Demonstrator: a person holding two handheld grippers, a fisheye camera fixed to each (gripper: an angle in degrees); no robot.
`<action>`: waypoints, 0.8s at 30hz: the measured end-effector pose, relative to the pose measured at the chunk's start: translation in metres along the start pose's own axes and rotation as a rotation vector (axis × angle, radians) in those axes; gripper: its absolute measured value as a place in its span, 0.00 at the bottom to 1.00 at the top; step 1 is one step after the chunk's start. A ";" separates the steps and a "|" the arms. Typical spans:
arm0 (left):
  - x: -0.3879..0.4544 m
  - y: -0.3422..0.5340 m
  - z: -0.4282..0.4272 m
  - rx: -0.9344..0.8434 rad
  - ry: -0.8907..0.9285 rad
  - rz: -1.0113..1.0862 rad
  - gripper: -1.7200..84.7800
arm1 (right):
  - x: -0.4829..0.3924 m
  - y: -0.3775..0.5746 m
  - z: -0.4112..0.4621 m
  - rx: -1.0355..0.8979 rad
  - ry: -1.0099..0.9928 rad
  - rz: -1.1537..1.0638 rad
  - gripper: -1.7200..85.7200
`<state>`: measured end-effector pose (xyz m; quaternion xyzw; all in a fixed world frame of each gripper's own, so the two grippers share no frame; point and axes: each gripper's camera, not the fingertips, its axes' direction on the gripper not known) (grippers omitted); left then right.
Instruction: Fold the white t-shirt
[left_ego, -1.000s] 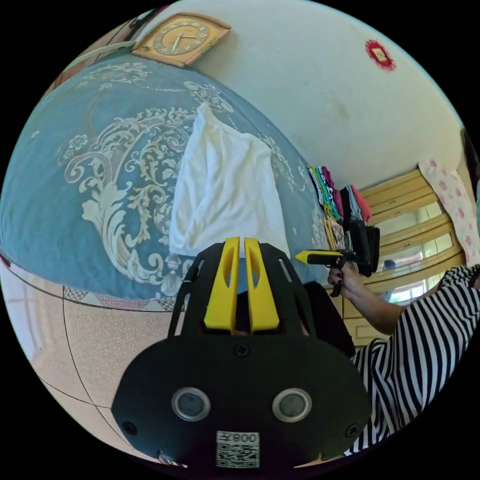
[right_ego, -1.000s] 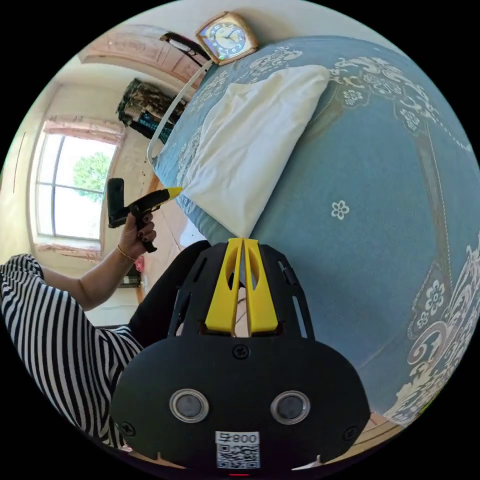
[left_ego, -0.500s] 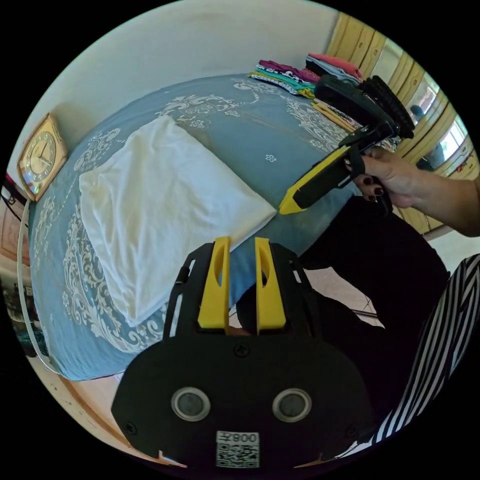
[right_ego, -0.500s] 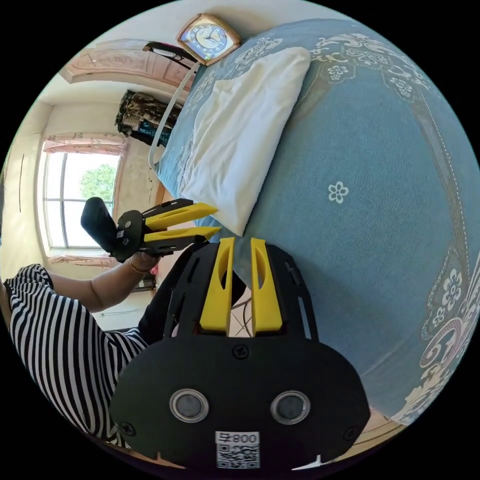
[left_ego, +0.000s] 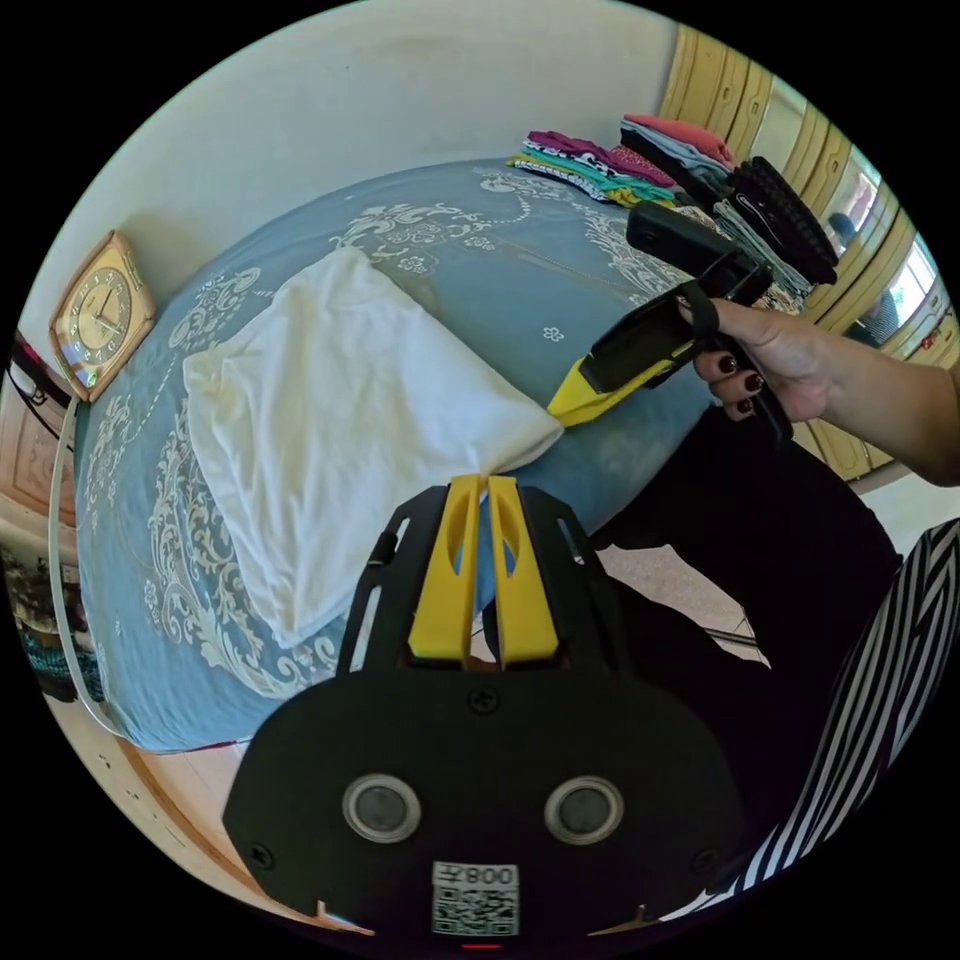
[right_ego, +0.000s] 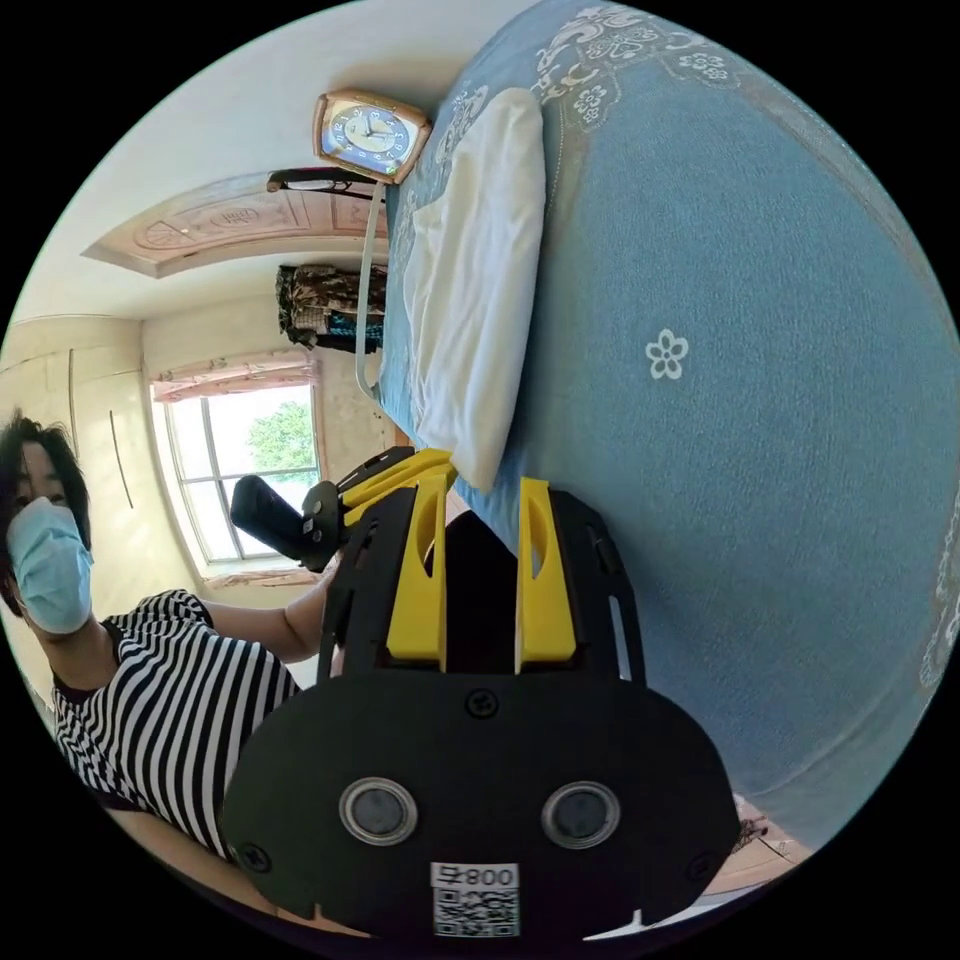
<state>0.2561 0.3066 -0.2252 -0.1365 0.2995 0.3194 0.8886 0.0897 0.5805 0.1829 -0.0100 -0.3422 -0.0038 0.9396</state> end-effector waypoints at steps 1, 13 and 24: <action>-0.003 0.001 -0.002 0.006 0.000 -0.005 0.04 | -0.001 -0.002 0.000 -0.002 -0.010 0.005 0.15; -0.077 0.032 -0.019 0.052 0.153 -0.217 0.04 | -0.032 -0.024 0.009 -0.024 -0.128 0.052 0.07; -0.206 0.156 0.015 0.406 0.995 -0.957 0.09 | -0.123 -0.021 -0.001 0.019 -0.195 -0.009 0.05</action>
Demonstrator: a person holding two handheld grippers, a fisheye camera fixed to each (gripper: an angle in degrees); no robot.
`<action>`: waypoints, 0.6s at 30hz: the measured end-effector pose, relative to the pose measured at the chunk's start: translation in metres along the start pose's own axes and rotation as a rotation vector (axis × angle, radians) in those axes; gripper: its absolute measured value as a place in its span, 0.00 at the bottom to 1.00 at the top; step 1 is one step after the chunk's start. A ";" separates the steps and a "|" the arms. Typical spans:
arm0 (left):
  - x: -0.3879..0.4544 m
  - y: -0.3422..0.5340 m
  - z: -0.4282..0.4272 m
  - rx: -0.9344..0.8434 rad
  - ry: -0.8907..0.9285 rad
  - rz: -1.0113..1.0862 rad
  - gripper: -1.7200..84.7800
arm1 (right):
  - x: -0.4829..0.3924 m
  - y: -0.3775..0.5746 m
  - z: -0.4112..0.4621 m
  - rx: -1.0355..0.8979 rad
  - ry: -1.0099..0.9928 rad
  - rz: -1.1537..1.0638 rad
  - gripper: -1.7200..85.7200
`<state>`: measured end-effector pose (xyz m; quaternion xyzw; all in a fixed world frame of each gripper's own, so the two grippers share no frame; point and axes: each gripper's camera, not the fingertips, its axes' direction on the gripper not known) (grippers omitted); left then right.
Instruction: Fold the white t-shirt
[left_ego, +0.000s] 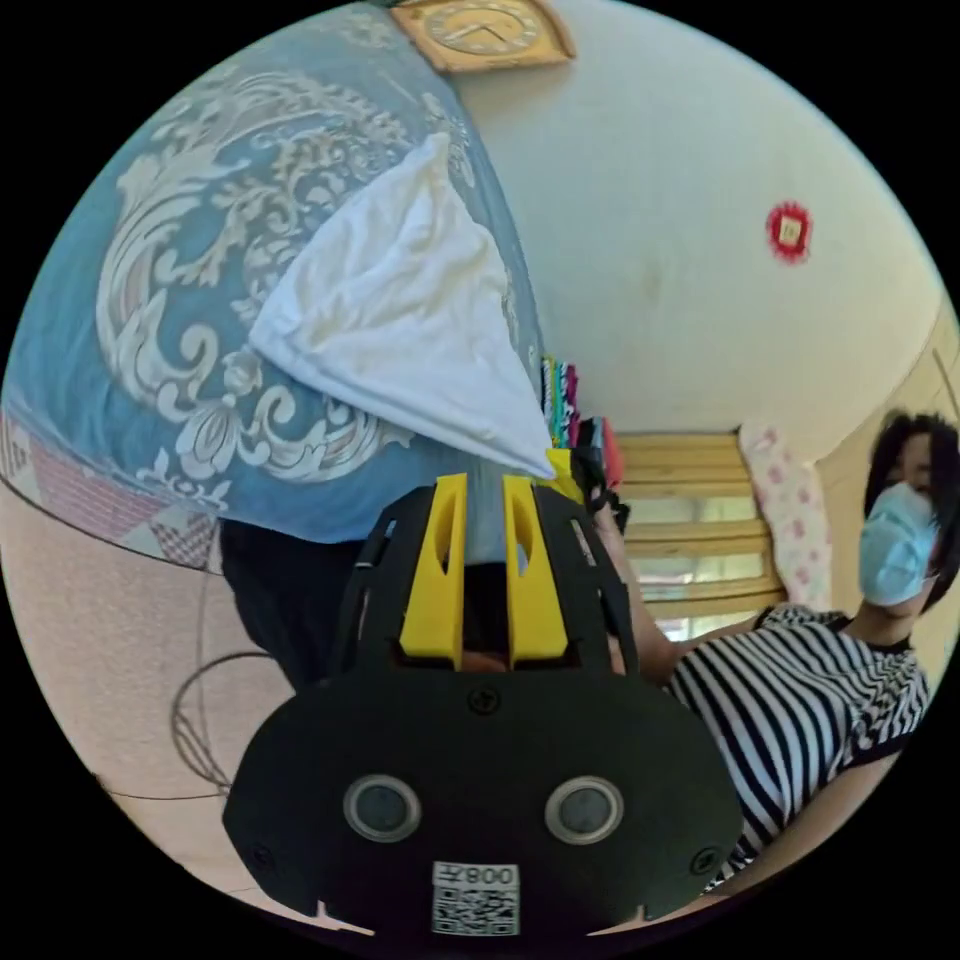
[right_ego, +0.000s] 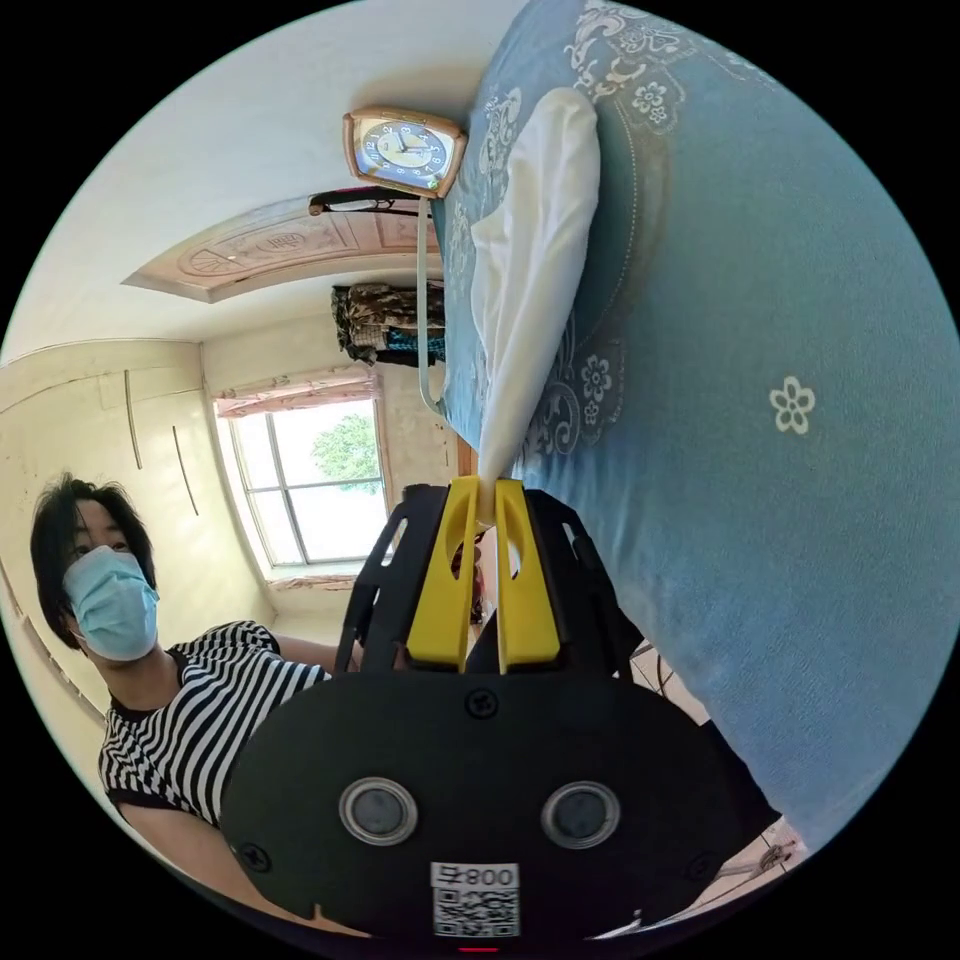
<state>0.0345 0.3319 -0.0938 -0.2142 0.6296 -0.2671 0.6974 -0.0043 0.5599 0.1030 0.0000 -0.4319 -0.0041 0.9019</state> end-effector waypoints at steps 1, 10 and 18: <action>-0.014 -0.002 -0.008 0.052 0.076 -0.064 0.10 | -0.005 0.000 0.001 0.002 0.001 -0.003 0.05; -0.061 -0.013 -0.046 0.334 0.260 -0.247 0.12 | -0.082 0.003 0.010 0.033 0.016 -0.039 0.05; -0.074 -0.017 -0.063 0.414 0.256 -0.291 0.09 | -0.142 0.019 0.024 0.052 0.006 -0.041 0.05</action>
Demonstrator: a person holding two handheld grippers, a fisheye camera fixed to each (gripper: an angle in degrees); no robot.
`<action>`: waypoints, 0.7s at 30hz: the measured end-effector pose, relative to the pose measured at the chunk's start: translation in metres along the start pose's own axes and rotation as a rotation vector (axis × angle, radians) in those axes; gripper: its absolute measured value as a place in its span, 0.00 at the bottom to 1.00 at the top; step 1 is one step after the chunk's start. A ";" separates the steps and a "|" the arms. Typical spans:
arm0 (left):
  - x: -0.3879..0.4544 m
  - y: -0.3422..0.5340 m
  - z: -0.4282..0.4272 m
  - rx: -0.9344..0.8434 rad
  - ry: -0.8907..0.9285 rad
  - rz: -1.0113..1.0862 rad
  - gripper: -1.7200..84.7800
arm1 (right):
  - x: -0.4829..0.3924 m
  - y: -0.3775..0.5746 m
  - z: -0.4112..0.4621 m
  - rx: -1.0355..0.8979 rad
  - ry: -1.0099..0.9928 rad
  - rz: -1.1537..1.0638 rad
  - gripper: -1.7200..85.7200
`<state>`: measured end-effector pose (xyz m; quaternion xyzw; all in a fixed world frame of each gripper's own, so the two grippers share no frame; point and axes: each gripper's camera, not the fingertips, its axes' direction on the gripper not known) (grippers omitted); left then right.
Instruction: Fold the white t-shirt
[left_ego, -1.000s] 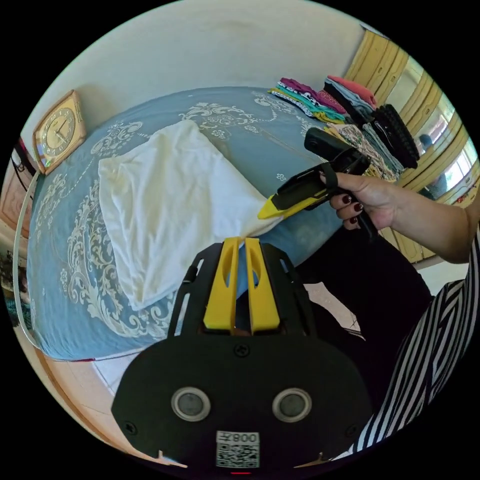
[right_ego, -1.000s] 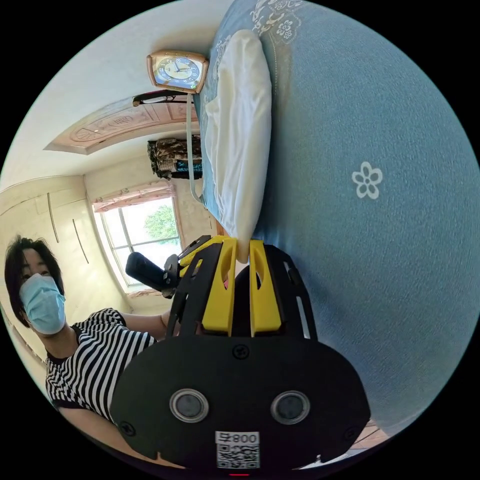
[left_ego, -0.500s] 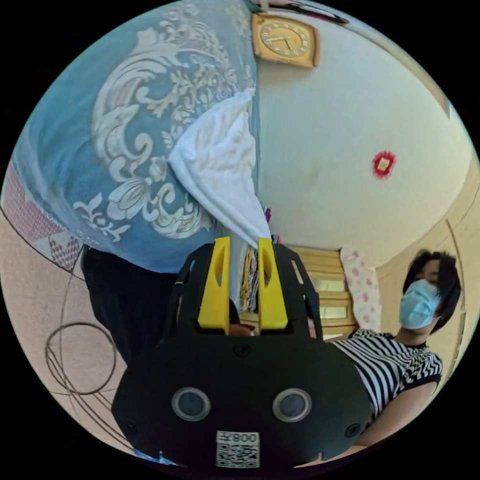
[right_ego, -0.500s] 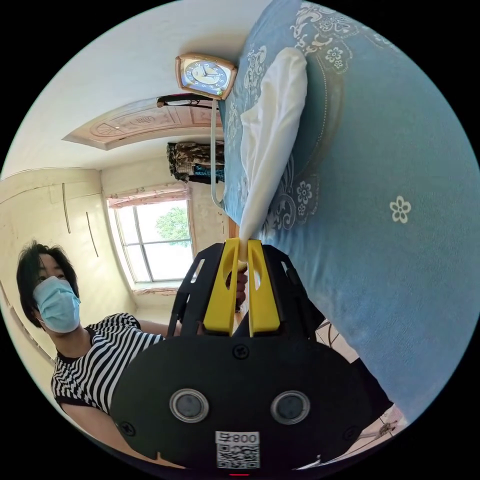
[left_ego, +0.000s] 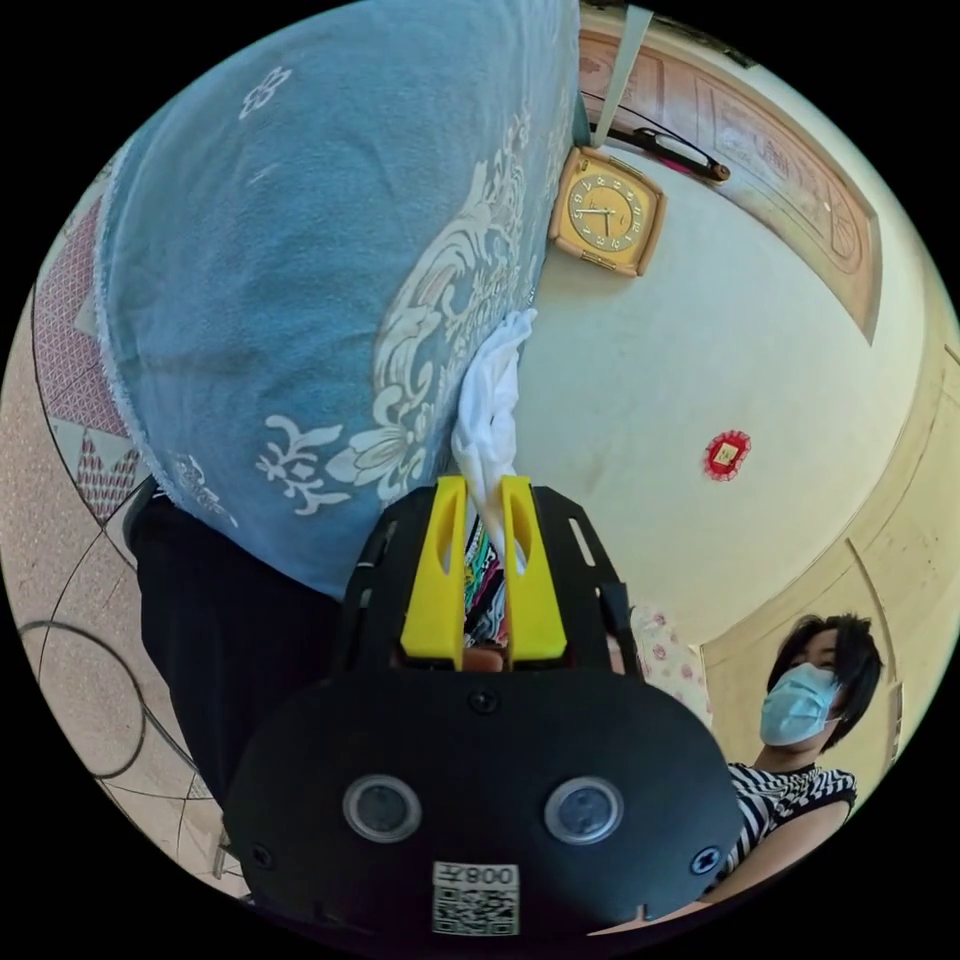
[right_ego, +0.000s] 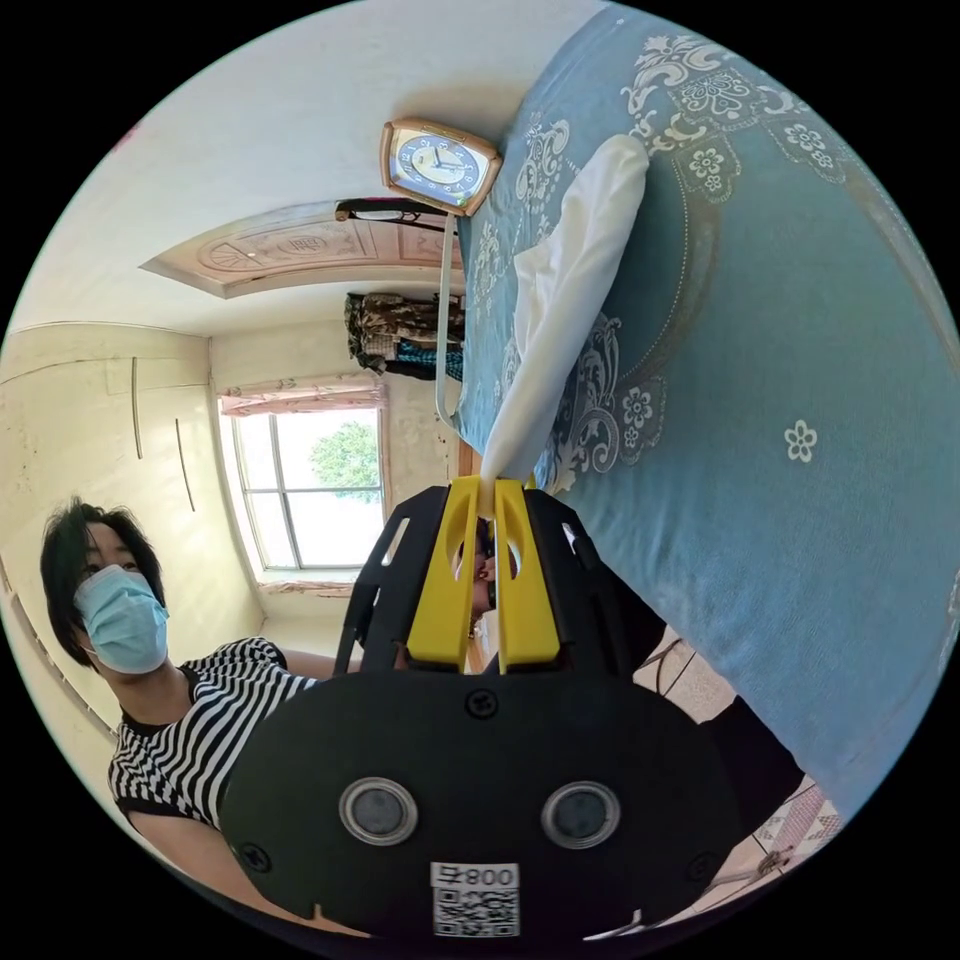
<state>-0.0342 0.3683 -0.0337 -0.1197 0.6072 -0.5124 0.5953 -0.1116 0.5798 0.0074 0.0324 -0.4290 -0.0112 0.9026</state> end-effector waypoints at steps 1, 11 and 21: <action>0.000 0.000 -0.002 0.008 0.006 -0.002 0.09 | -0.004 0.002 0.001 0.000 0.000 0.001 0.05; 0.031 0.034 -0.009 -0.077 0.007 0.109 0.06 | -0.093 0.058 -0.005 0.045 -0.033 -0.009 0.04; 0.067 0.092 0.004 -0.185 0.094 0.274 0.05 | -0.221 0.152 -0.032 0.142 -0.061 -0.111 0.04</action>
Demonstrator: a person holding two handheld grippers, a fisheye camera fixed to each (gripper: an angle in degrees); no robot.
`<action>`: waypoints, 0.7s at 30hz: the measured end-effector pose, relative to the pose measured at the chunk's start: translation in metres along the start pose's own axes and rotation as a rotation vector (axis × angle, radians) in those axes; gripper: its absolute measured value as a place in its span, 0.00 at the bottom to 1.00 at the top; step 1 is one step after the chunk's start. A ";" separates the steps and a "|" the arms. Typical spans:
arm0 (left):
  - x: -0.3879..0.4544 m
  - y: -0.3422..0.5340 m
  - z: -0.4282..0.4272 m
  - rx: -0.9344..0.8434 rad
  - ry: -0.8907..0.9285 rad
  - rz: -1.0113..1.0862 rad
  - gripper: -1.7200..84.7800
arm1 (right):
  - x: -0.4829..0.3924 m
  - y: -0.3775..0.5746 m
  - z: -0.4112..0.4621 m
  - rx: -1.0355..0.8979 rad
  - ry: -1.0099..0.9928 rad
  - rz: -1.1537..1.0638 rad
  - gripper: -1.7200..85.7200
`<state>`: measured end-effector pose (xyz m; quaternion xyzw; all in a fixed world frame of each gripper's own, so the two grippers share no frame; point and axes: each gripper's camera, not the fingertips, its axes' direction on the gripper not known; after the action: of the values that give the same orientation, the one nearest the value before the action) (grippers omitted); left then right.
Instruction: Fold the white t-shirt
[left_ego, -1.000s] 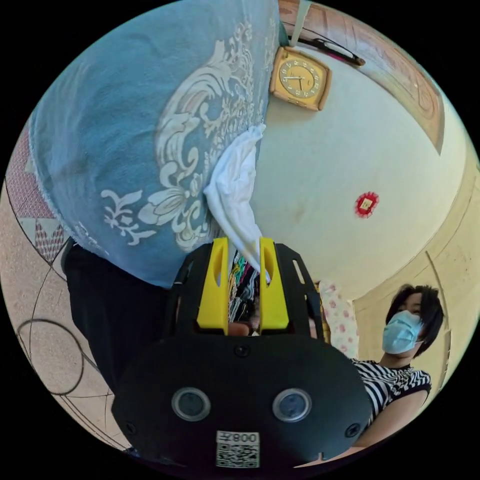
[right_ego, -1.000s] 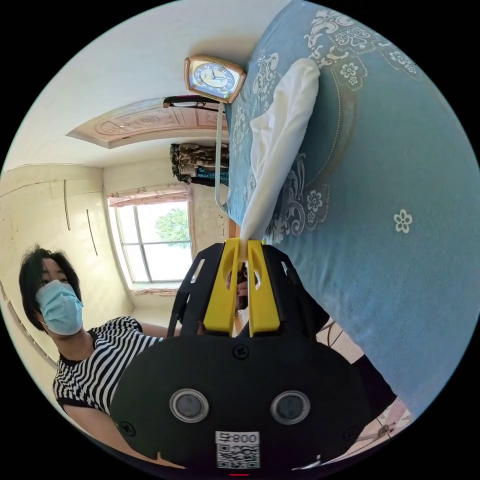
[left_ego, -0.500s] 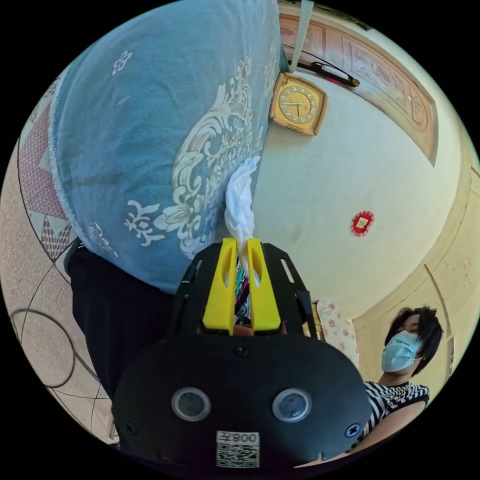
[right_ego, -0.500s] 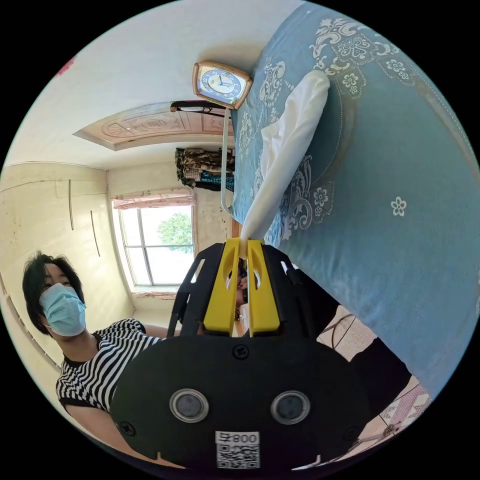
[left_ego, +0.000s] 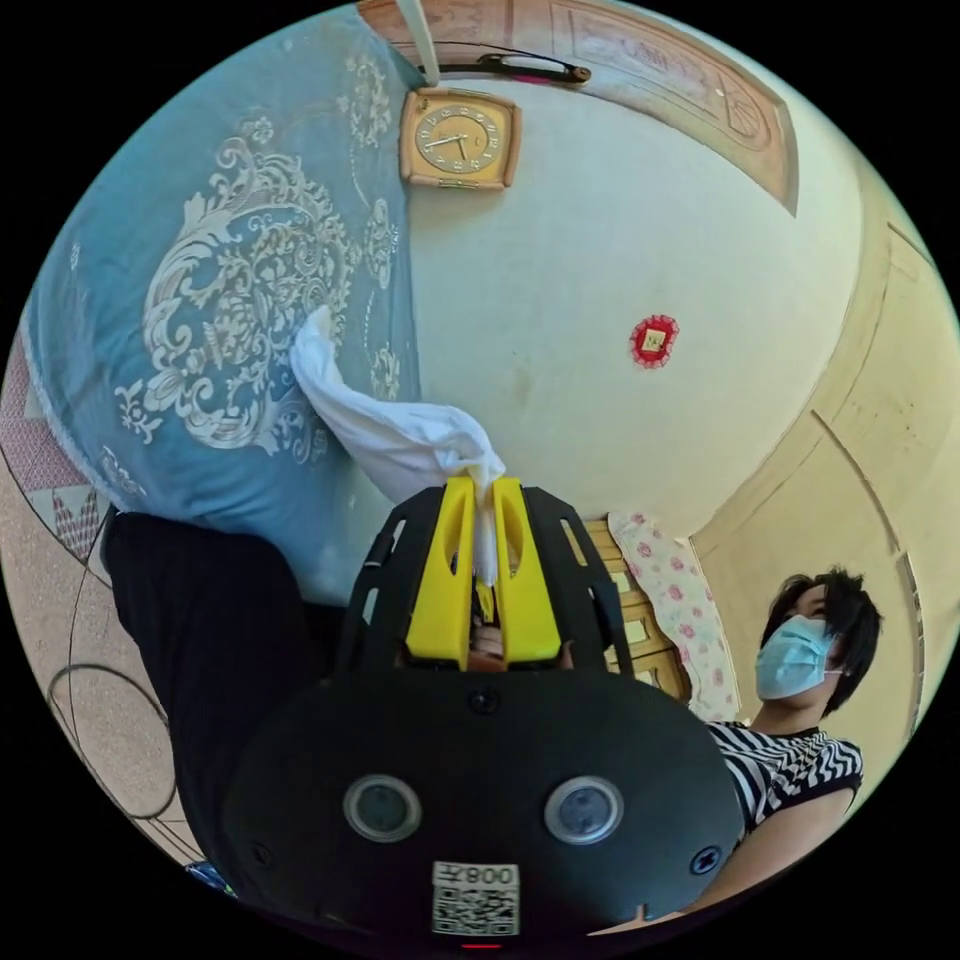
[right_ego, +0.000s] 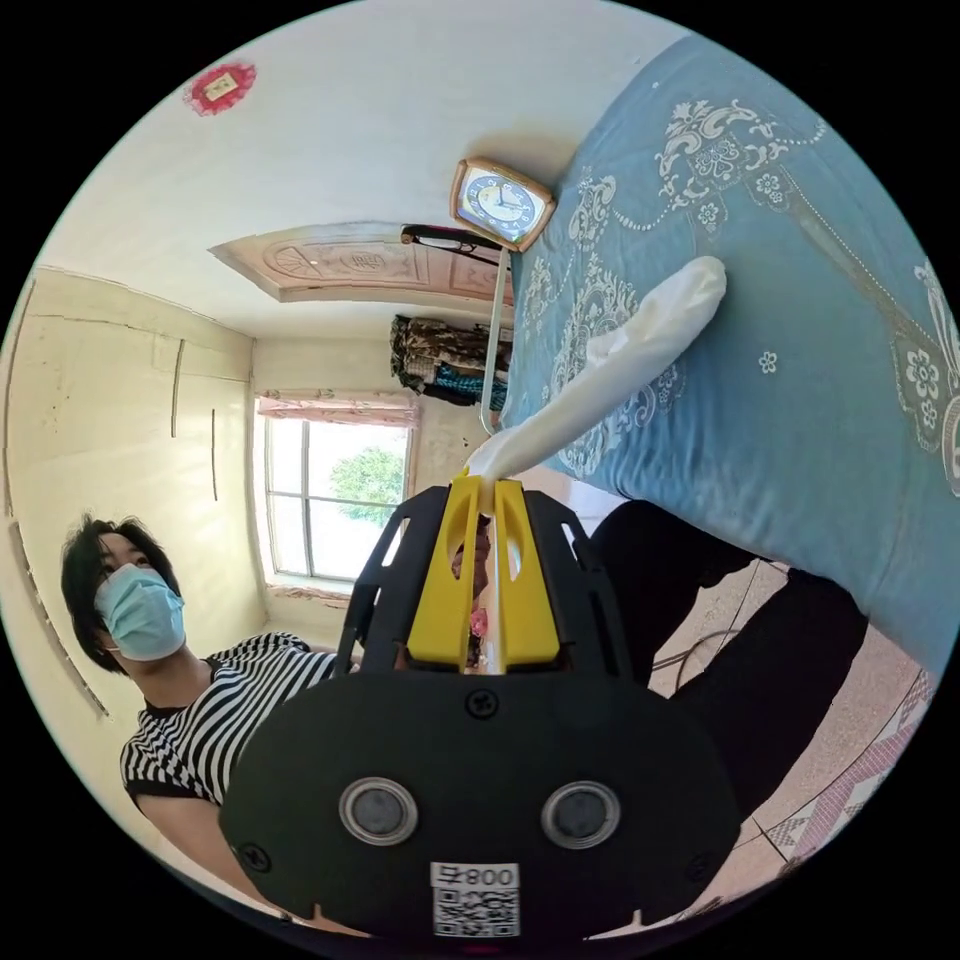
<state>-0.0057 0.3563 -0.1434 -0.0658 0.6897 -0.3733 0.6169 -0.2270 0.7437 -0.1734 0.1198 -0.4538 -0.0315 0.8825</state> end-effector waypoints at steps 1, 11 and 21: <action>0.003 0.007 0.005 -0.011 0.013 0.013 0.05 | -0.008 0.005 -0.002 0.007 0.000 -0.008 0.04; 0.011 0.068 0.055 -0.127 0.076 0.097 0.05 | -0.131 0.085 -0.045 0.135 -0.013 -0.108 0.04; 0.006 0.112 0.123 -0.263 0.119 0.172 0.06 | -0.243 0.151 -0.093 0.257 0.004 -0.198 0.04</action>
<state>0.1449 0.3789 -0.2102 -0.0644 0.7709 -0.2287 0.5909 -0.3020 0.9472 -0.3820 0.2761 -0.4384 -0.0598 0.8532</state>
